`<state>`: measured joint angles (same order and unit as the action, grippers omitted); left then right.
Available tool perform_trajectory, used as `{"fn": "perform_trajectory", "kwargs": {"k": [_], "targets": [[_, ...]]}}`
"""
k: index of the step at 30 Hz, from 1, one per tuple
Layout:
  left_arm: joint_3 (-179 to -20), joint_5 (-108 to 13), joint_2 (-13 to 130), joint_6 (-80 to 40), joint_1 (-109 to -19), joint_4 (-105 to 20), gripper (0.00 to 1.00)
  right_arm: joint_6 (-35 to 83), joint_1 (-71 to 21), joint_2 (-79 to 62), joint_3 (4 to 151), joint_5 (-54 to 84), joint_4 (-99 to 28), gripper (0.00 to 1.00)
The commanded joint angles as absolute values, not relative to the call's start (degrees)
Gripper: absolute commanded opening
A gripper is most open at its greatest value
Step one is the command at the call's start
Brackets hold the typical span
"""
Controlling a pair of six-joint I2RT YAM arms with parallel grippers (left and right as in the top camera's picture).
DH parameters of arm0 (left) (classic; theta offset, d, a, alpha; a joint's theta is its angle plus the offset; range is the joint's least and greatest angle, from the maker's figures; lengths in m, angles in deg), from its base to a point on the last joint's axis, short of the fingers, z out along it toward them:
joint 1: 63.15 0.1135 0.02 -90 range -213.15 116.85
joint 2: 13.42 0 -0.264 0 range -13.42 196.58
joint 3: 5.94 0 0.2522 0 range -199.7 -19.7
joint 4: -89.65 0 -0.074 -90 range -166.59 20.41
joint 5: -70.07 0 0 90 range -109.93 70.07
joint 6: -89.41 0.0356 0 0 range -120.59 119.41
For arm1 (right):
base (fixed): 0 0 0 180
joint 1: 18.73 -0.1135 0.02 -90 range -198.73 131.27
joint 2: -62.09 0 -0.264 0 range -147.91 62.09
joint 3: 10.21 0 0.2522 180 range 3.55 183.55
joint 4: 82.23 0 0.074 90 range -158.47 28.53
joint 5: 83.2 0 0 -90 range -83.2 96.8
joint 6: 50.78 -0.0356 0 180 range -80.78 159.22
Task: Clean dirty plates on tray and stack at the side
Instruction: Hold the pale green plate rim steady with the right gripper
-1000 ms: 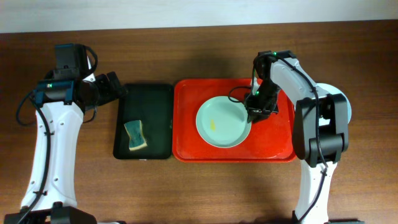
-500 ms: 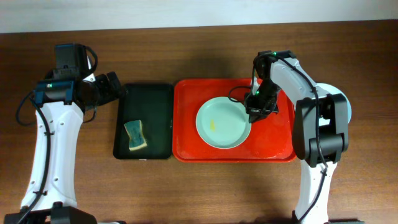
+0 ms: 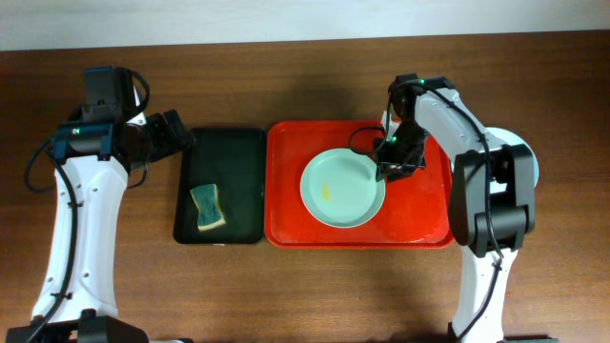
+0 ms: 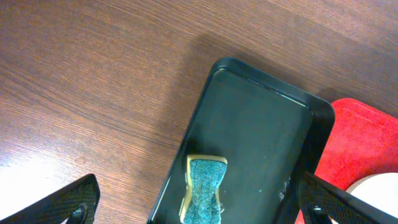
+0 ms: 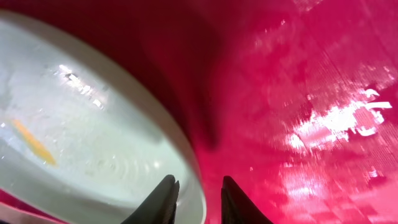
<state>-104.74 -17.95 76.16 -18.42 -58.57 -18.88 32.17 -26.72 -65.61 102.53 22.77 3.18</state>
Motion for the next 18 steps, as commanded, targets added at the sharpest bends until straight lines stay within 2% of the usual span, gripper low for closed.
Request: {"fn": "perform_trajectory", "kwargs": {"k": [1, 8, 18], "targets": [[-104.89, -17.34, 76.23, -18.99, -58.49, -18.83, 0.99, 32.98, -26.94, -59.55, 102.33, 22.66, 4.74, 0.26], [-104.89, -17.34, 76.23, -18.99, -58.49, -18.83, 0.99, 32.91, -26.98, -58.48, 101.37, 19.45, 5.79, 0.23], [-104.89, -17.34, 76.23, -18.99, -58.49, -18.83, 0.99, 32.80, -27.02, -58.09, 95.73, 19.45, -1.93, 0.22]]}}
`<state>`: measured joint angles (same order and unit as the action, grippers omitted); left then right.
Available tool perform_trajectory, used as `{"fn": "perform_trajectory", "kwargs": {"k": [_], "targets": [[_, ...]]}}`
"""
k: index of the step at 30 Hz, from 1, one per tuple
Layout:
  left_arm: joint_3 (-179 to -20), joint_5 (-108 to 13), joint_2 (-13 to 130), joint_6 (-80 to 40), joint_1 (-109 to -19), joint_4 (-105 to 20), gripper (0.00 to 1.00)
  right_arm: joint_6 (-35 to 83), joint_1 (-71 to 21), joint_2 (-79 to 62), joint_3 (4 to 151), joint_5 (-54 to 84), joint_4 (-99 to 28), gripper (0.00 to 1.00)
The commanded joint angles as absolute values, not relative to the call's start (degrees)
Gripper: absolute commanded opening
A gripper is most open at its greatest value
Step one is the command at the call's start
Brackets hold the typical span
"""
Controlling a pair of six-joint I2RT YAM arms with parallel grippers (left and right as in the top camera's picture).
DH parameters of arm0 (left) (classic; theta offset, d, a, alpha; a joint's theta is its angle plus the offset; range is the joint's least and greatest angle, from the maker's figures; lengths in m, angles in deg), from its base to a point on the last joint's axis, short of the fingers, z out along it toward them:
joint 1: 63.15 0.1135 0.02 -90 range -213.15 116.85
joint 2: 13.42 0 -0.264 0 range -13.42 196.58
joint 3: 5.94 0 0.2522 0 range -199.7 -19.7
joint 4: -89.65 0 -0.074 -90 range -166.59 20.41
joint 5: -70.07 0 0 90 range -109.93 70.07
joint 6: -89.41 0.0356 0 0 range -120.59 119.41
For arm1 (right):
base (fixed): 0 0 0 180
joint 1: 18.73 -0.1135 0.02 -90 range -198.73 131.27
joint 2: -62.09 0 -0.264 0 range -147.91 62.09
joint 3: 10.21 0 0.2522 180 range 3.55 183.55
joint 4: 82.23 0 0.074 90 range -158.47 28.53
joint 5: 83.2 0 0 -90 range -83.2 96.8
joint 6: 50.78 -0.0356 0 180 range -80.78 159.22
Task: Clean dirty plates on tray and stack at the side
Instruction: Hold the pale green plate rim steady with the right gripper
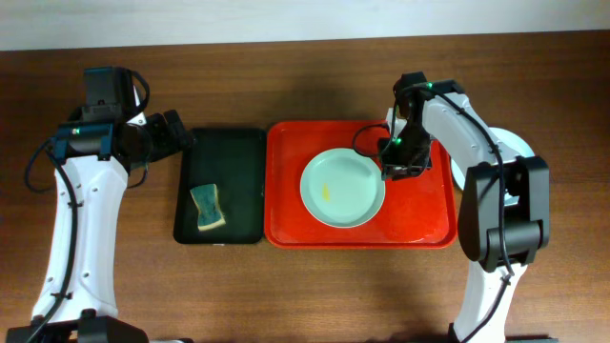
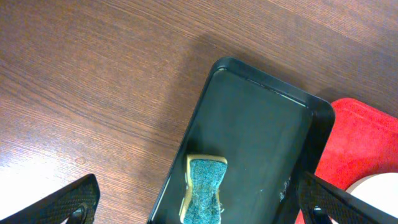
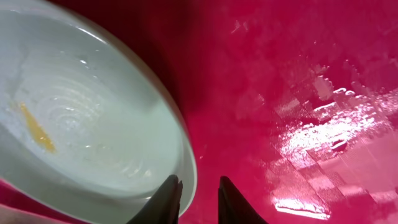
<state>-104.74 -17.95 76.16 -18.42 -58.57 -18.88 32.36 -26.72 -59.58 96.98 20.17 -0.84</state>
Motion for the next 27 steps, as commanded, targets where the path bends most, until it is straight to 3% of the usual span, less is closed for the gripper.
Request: {"fn": "perform_trajectory", "kwargs": {"k": [1, 15, 16, 19, 22, 24, 27], "targets": [[-104.89, -17.34, 76.23, -18.99, -58.49, -18.83, 0.99, 32.98, -27.02, -57.78, 95.30, 19.43, -2.59, 0.22], [-104.89, -17.34, 76.23, -18.99, -58.49, -18.83, 0.99, 32.76, -26.98, -42.42, 77.57, 18.22, -19.57, 0.24], [-104.89, -17.34, 76.23, -18.99, -58.49, -18.85, 0.99, 32.78, -26.98, -42.44, 77.24, 18.20, -19.77, 0.26], [-104.89, -17.34, 76.23, -18.99, -58.49, -18.83, 0.99, 32.82, -26.98, -43.01, 75.25, 18.16, -21.19, 0.60], [-104.89, -17.34, 76.23, -18.99, -58.49, -18.83, 0.99, 32.80, -27.02, -43.58, 74.42, 18.42, -23.31, 0.62], [-104.89, -17.34, 76.23, -18.99, -58.49, -18.83, 0.99, 32.80, -27.02, -43.64, 74.36, 18.44, -24.36, 0.70], [-104.89, -17.34, 76.23, -18.99, -58.49, -18.83, 0.99, 32.78, -27.02, -43.73, 74.31, 19.21, -24.99, 0.62]]}}
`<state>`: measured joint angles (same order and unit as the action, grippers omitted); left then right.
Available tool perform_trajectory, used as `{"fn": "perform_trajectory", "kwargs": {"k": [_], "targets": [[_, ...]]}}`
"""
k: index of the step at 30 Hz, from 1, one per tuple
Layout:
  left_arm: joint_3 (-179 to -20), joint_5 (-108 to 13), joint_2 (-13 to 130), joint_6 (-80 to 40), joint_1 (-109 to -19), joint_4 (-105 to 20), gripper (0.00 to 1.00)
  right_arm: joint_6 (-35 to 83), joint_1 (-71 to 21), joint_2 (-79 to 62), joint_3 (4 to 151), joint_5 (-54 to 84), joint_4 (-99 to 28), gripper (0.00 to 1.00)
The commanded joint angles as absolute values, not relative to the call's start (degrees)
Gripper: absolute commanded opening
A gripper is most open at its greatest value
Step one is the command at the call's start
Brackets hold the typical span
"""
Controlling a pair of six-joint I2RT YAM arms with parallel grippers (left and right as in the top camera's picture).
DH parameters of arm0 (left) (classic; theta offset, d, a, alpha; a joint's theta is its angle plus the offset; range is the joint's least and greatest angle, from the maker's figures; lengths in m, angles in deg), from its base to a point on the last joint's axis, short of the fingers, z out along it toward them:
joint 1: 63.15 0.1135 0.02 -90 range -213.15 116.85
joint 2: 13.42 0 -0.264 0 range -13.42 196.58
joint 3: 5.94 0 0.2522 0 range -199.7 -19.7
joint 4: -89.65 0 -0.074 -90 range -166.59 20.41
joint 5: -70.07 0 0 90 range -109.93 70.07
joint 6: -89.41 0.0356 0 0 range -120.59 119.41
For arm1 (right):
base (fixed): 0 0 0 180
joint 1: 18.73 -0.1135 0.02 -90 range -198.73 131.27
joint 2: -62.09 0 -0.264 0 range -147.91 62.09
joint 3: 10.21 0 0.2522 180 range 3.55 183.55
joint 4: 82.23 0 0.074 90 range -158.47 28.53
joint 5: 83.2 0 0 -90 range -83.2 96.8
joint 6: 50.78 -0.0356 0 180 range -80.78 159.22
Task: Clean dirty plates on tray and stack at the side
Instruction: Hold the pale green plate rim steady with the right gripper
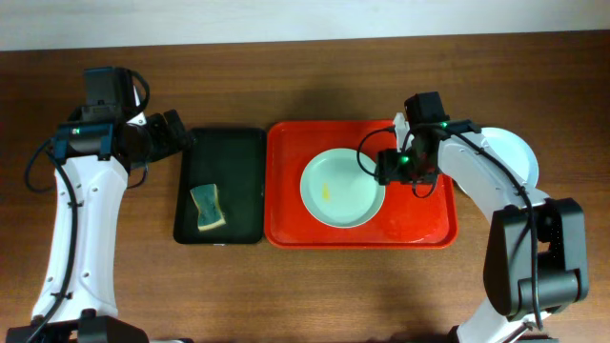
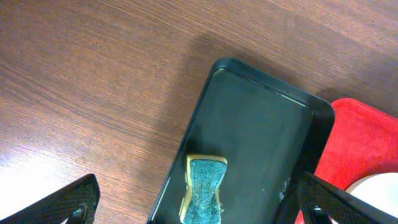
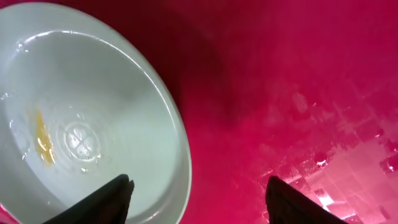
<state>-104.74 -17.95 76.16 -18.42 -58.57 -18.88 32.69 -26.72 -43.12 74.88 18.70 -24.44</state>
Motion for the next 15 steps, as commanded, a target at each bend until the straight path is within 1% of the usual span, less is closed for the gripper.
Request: {"fn": "perform_trajectory", "kwargs": {"k": [1, 3, 4, 6, 9, 13, 15], "targets": [[-104.89, -17.34, 76.23, -18.99, -58.49, -18.83, 0.99, 32.80, -27.02, -43.82, 74.31, 19.49, -25.05, 0.56], [-104.89, -17.34, 76.23, -18.99, -58.49, -18.83, 0.99, 32.78, -27.02, -44.30, 74.27, 20.10, -25.10, 0.38], [-104.89, -17.34, 76.23, -18.99, -58.49, -18.83, 0.99, 32.80, -27.02, -44.52, 74.20, 20.10, -25.27, 0.33], [-104.89, -17.34, 76.23, -18.99, -58.49, -18.85, 0.99, 32.78, -27.02, -45.15, 74.20, 20.10, -25.51, 0.29], [-104.89, -17.34, 76.23, -18.99, -58.49, -18.83, 0.99, 32.80, -27.02, -46.70, 74.20, 20.34, -25.89, 0.27], [-104.89, -17.29, 76.23, -18.99, -58.49, -18.83, 0.99, 32.82, -27.02, -47.10, 74.20, 24.32, -26.08, 0.20], [-104.89, -17.29, 76.23, -18.99, -58.49, -18.83, 0.99, 32.89, -27.02, -47.10, 74.20, 24.61, -26.04, 0.19]]}}
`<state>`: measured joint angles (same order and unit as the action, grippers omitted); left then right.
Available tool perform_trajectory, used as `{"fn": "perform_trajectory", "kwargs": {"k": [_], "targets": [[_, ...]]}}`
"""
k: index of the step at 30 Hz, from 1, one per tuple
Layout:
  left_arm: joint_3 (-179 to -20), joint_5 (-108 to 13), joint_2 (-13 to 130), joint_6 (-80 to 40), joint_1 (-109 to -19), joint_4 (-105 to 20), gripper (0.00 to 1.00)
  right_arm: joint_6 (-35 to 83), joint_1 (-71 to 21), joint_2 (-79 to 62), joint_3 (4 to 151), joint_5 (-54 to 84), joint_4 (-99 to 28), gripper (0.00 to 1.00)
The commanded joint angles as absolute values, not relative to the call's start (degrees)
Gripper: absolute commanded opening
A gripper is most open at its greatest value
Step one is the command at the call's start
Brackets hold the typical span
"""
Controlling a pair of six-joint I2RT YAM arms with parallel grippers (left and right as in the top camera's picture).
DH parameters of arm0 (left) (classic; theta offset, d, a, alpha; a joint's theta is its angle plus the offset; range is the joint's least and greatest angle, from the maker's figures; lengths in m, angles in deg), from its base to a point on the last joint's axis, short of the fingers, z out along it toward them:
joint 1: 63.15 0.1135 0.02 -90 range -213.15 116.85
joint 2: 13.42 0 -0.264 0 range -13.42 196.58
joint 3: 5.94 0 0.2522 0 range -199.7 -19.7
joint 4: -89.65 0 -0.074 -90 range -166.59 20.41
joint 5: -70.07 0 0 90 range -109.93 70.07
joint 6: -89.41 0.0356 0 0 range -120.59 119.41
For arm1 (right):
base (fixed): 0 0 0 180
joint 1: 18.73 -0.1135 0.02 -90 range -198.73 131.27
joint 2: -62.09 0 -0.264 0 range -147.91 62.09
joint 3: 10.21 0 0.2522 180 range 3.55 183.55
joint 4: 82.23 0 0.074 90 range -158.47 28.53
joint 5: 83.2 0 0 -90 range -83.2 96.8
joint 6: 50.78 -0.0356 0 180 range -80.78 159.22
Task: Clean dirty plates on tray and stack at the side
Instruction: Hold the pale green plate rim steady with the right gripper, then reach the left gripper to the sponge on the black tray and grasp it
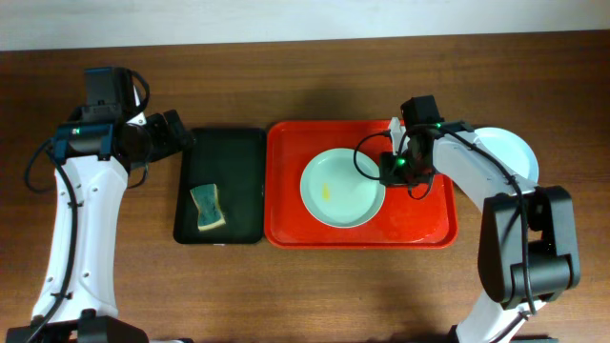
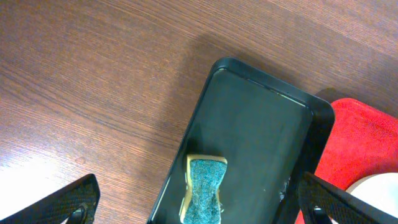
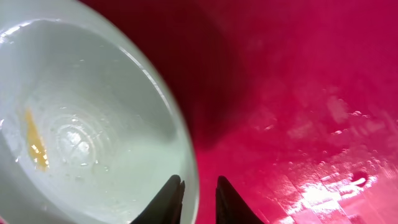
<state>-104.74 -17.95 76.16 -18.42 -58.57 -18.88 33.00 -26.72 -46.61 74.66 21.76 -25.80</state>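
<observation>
A pale green plate [image 1: 341, 189] with a yellow smear [image 3: 36, 149] lies in the red tray [image 1: 429, 224]. My right gripper [image 3: 198, 185] sits at the plate's right rim [image 3: 186, 158], one finger inside the plate and one outside over the tray, shut on that rim; the overhead view shows it there too [image 1: 395, 169]. A second pale plate [image 1: 508, 152] rests on the table to the right of the tray. The blue-green sponge [image 2: 205, 196] lies in the black tray [image 2: 261, 124]. My left gripper [image 2: 199, 194] hangs open above that tray's far left corner, empty.
The black tray [image 1: 238, 152] sits directly left of the red tray, their edges almost touching. Brown wooden table [image 1: 286, 286] lies in front of both trays. A pale wall edge runs along the far side of the table.
My right gripper's fingers stood wide apart over the plate's right edge; now they are closed narrowly about the rim. The plate, sponge and left arm have not moved.
My right gripper first straddled the plate's right rim with narrow jaws, the arm reaching in from the far side. Later the arm had swung round to the right and the jaws stood wide open. Now they pinch the rim again. The plate stayed in place.
</observation>
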Motion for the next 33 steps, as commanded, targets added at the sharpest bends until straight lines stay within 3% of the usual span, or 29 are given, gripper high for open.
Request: {"fn": "perform_trajectory", "kwargs": {"k": [1, 3, 6, 11, 12, 16, 17, 18, 21, 26, 33], "targets": [[-104.89, -17.29, 76.23, -18.99, -58.49, -18.88, 0.99, 33.04, -27.02, -47.10, 74.20, 24.50, -25.89, 0.18], [-104.89, -17.31, 76.23, -19.01, -58.49, -19.42, 0.99, 33.02, -27.02, -47.10, 74.20, 24.34, -25.69, 0.18], [-104.39, -27.04, 76.45, -18.97, -58.68, -17.91, 0.99, 33.02, -27.02, -47.10, 74.20, 24.19, -25.60, 0.05], [-99.62, -31.98, 77.60, -18.97, -62.53, -17.43, 0.98, 33.00, -27.02, -47.10, 74.20, 24.19, -25.56, 0.04], [-98.03, -31.91, 77.93, -18.97, -63.71, -17.89, 0.90, 33.00, -27.02, -47.10, 74.20, 24.21, -25.45, 0.06], [-94.31, -27.89, 79.77, -18.48, -67.12, -18.66, 0.80, 33.00, -27.02, -47.10, 74.20, 24.21, -25.47, 0.14], [-94.14, -27.15, 80.42, -17.76, -67.62, -18.66, 0.73, 33.00, -27.02, -47.10, 74.20, 24.21, -25.47, 0.14], [-94.09, -26.97, 82.02, -15.86, -68.58, -18.57, 0.52, 33.00, -27.02, -47.10, 74.20, 24.21, -25.49, 0.15], [-94.12, -26.41, 85.12, -16.17, -69.44, -17.96, 0.37, 32.98, -27.02, -47.10, 74.20, 24.21, -25.47, 0.16], [-94.12, -23.04, 89.04, -18.18, -68.19, -17.32, 0.46, 32.98, -27.02, -47.10, 74.20, 24.21, -25.47, 0.20], [-94.09, -20.88, 92.03, -19.05, -67.21, -17.35, 0.39, 32.98, -27.02, -47.10, 74.20, 24.21, -25.65, 0.20]]}}
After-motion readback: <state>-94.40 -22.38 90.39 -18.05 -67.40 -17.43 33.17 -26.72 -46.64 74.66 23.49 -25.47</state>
